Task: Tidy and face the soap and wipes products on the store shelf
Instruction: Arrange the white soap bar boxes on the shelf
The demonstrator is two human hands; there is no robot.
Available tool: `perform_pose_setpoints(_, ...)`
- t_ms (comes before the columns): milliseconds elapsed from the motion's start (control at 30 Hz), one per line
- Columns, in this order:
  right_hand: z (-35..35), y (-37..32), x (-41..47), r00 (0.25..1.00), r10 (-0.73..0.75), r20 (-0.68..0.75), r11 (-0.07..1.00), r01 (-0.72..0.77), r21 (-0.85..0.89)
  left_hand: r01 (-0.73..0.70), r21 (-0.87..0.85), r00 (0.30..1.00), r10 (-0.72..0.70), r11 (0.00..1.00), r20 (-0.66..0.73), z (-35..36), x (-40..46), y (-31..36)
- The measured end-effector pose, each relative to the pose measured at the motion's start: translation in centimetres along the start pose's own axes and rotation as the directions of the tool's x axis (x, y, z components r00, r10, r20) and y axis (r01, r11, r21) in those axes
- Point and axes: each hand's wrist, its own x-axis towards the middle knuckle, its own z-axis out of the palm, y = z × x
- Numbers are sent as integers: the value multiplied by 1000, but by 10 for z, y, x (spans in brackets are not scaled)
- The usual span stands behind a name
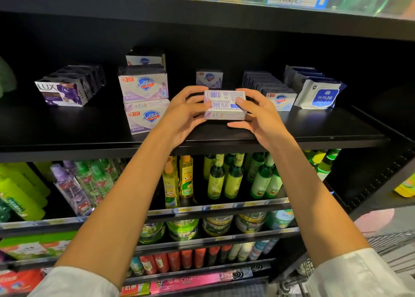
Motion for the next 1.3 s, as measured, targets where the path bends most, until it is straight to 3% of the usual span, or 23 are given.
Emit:
perform_pose_setpoints(367,-5,3,-2,997,-68,39,996,70,-51,69,-24,998,-69,997,10,3,-2,1)
perform_pose_setpoints(700,-6,3,-3,991,-121,62,987,126,-98,41,32,999,-40,999,-13,7,-2,1)
perform_pose_setpoints(867,-4,3,-3,994,-89,69,992,94,-84,35,34,999,-33,999,-33,6,-2,1)
perform_pose_setpoints(1100,4,-1,0,999,-39,-38,998,37,-43,-5,31,1000,4,999,18,6,-5,2)
perform_pose_setpoints(1300,4,-3,-3,1000,-20,-9,998,20,-55,-20,25,999,18,999,46,6,-8,3)
